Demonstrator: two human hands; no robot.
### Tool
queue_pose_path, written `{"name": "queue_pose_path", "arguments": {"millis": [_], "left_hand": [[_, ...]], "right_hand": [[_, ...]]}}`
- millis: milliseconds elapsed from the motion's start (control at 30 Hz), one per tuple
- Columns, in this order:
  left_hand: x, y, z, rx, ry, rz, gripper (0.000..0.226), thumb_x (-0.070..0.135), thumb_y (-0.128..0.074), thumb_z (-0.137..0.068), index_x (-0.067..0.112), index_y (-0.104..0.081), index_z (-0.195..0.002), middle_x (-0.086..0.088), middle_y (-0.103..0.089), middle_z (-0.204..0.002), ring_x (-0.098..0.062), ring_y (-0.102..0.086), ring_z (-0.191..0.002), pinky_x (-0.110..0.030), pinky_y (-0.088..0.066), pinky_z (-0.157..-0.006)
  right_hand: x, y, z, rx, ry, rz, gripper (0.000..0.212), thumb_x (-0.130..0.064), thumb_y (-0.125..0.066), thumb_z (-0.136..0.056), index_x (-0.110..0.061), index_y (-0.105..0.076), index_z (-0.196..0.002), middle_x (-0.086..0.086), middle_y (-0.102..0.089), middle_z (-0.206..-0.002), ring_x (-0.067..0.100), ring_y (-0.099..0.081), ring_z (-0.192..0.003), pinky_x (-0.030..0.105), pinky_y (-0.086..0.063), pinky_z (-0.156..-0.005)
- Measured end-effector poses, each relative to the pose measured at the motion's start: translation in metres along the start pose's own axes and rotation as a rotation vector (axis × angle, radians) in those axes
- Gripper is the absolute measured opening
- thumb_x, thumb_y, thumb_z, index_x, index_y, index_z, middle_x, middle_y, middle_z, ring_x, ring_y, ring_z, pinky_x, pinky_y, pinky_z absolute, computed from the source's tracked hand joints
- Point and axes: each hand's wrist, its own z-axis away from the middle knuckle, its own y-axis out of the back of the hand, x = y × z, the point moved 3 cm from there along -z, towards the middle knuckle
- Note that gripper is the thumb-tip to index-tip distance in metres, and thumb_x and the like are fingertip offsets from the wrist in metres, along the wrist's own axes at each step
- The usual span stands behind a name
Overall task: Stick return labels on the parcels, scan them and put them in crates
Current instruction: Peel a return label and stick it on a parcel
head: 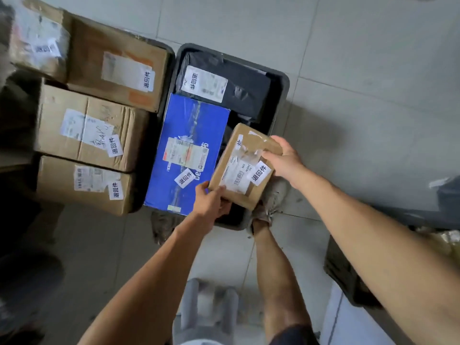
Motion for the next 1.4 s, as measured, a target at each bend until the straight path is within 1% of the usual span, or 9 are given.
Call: {"name": "queue_pose_path", "arguments": {"millis": [267, 433, 567, 700, 833, 967, 1133, 1333, 1400], "left_hand": [[0.004, -0.062, -0.077, 0.069, 0.045, 0.432, 0.061, 0.019, -0.058, -0.101, 0.036, -0.027, -0.151, 0.002, -0.065, -0.13, -0.022, -0.067, -0.114, -0.038, -0.051, -0.091], [0.003, -0.083, -0.071, 0.13, -0.03, 0.434, 0.068, 0.01, -0.054, -0.102, 0.037, -0.02, -0.154, 0.002, -0.057, -0.138, -0.019, -0.069, -0.111, -0.035, -0.056, -0.09], [0.002, -0.087, -0.069, 0.093, -0.053, 0.37, 0.07, -0.001, -0.052, -0.098, 0.031, -0.027, -0.155, -0.002, -0.06, -0.136, -0.018, -0.071, -0.107, -0.04, -0.051, -0.105], [0.006, -0.086, -0.066, 0.024, -0.054, 0.257, 0.07, 0.004, -0.054, -0.098, 0.029, -0.028, -0.157, 0.0, -0.059, -0.139, -0.004, -0.064, -0.1, -0.033, -0.049, -0.101], [0.006, -0.082, -0.063, -0.038, -0.032, 0.212, 0.063, 0.015, -0.057, -0.102, 0.025, -0.03, -0.158, 0.004, -0.052, -0.144, -0.006, -0.054, -0.108, -0.04, -0.041, -0.114], [0.005, -0.067, -0.058, -0.079, -0.02, 0.18, 0.058, 0.019, -0.057, -0.102, 0.026, -0.035, -0.156, 0.006, -0.046, -0.153, -0.01, -0.045, -0.129, -0.037, -0.042, -0.111], [0.026, -0.032, 0.021, -0.059, -0.128, -0.102, 0.045, 0.023, -0.054, -0.103, 0.02, -0.05, -0.148, 0.0, -0.051, -0.15, -0.023, -0.05, -0.136, -0.044, -0.041, -0.115], [0.057, 0.048, 0.19, -0.027, -0.295, -0.32, 0.033, 0.032, -0.059, -0.091, 0.02, -0.068, -0.12, -0.005, -0.067, -0.118, -0.026, -0.061, -0.119, -0.036, -0.047, -0.106], [0.057, 0.089, 0.244, 0.039, -0.351, -0.424, 0.042, 0.031, -0.058, -0.093, 0.015, -0.063, -0.132, -0.005, -0.066, -0.125, -0.024, -0.059, -0.123, -0.029, -0.044, -0.104]], "right_hand": [[-0.008, -0.01, -0.113, -0.113, 0.022, 0.075, 0.051, -0.03, -0.069, -0.091, -0.035, -0.048, -0.138, -0.012, -0.056, -0.116, 0.011, -0.06, -0.101, 0.031, -0.054, -0.073], [-0.005, -0.015, -0.127, -0.153, 0.032, 0.164, 0.065, -0.031, -0.069, -0.087, -0.033, -0.042, -0.146, -0.002, -0.055, -0.136, 0.016, -0.061, -0.113, 0.039, -0.055, -0.093], [-0.006, -0.019, -0.115, 0.014, 0.164, 0.187, 0.07, -0.013, -0.063, -0.094, -0.021, -0.029, -0.154, 0.008, -0.033, -0.153, 0.015, -0.048, -0.115, 0.014, -0.036, -0.087], [-0.002, -0.027, -0.095, 0.25, 0.439, 0.616, 0.061, -0.014, -0.066, -0.085, -0.023, -0.048, -0.142, 0.004, -0.036, -0.146, 0.029, -0.037, -0.124, 0.036, -0.041, -0.1], [0.01, -0.042, -0.097, -0.1, 0.33, 0.866, 0.064, -0.02, -0.061, -0.092, -0.028, -0.04, -0.152, -0.007, -0.023, -0.163, 0.024, -0.024, -0.141, 0.041, -0.031, -0.115], [0.0, -0.037, -0.086, -0.227, 0.243, 0.841, 0.071, -0.011, -0.058, -0.094, -0.025, -0.03, -0.158, -0.005, -0.018, -0.166, 0.024, -0.02, -0.149, 0.039, -0.027, -0.121], [-0.048, -0.014, -0.01, -0.214, 0.169, 0.81, 0.05, -0.014, -0.058, -0.097, -0.019, -0.05, -0.147, 0.006, -0.053, -0.144, 0.028, -0.049, -0.132, 0.031, -0.039, -0.106], [-0.131, -0.005, 0.146, -0.274, 0.169, 0.941, 0.042, -0.024, -0.059, -0.096, -0.023, -0.058, -0.137, 0.006, -0.059, -0.138, 0.026, -0.057, -0.123, 0.031, -0.045, -0.101], [-0.164, -0.016, 0.206, -0.295, 0.231, 1.007, 0.04, -0.026, -0.059, -0.096, -0.022, -0.06, -0.136, 0.005, -0.058, -0.139, 0.026, -0.058, -0.123, 0.031, -0.045, -0.102]]}}
